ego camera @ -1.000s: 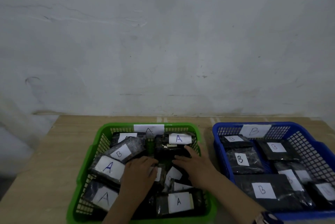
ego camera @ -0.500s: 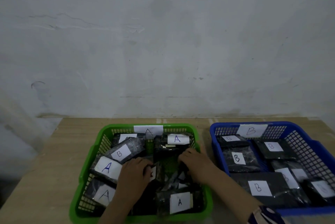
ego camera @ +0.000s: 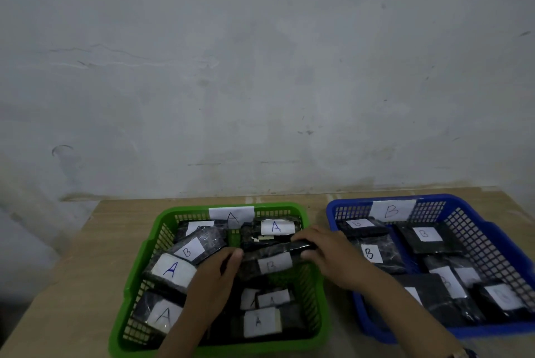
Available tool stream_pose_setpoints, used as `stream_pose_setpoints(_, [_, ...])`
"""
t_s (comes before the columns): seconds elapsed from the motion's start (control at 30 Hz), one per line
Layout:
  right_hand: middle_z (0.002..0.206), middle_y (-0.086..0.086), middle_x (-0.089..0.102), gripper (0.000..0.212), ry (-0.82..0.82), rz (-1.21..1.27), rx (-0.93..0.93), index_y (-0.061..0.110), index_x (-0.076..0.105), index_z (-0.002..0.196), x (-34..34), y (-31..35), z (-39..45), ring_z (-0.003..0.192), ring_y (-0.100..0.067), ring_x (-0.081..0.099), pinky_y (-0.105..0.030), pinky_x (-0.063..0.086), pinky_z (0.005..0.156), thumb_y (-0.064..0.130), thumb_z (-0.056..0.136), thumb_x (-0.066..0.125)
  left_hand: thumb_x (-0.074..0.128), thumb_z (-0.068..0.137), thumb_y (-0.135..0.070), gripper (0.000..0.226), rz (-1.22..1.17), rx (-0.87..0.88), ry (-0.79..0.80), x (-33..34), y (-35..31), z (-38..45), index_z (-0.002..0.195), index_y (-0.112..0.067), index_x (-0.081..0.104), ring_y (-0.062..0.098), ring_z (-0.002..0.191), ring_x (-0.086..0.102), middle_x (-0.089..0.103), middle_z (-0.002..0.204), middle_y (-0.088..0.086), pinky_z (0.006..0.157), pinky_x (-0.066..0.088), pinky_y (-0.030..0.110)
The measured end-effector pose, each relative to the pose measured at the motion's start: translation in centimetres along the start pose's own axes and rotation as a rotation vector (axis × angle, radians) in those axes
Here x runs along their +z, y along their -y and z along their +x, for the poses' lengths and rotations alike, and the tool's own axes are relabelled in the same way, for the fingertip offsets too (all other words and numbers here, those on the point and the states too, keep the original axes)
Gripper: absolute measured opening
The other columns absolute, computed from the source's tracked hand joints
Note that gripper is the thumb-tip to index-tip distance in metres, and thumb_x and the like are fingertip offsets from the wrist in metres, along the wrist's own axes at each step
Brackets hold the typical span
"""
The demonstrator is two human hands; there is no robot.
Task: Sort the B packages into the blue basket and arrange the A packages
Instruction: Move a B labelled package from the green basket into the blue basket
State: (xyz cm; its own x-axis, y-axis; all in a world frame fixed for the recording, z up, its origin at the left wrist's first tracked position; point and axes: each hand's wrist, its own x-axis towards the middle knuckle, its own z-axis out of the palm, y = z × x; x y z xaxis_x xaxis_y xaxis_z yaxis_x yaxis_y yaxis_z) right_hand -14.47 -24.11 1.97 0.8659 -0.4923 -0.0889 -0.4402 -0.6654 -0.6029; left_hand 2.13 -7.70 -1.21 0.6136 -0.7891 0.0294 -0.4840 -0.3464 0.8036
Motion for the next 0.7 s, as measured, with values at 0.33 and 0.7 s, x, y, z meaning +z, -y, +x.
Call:
stream_pose_setpoints(0.33, [0.107, 0.000, 0.059, 0.012, -0.352, 0.712, 0.246, 0.037, 0.053, 0.092, -1.3, -2.4, -4.0, 0.101, -0.014, 0.055, -0.024, 0.044, 0.082, 0.028, 0.086, 0.058, 0.059, 0.084, -0.027, 0.010, -0.424, -0.102, -0.020, 1.4, -4.6, -0.3, 0.089, -0.035, 0.055, 0.008, 0.092, 0.056, 0.060, 0.097, -0.009, 0.070, 0.045, 0.023])
stream_pose_setpoints(0.7, [0.107, 0.001, 0.059, 0.028, -0.528, 0.876, 0.394, 0.026, 0.057, 0.115, -2.3, -5.0, -8.8, 0.104, -0.014, 0.055, -0.028, 0.047, 0.088, 0.032, 0.088, 0.055, 0.061, 0.083, -0.021, 0.022, -0.601, -0.152, 0.058, 5.6, -7.8, -1.7, 0.093, -0.040, 0.056, 0.010, 0.093, 0.060, 0.062, 0.103, -0.004, 0.070, 0.048, 0.026])
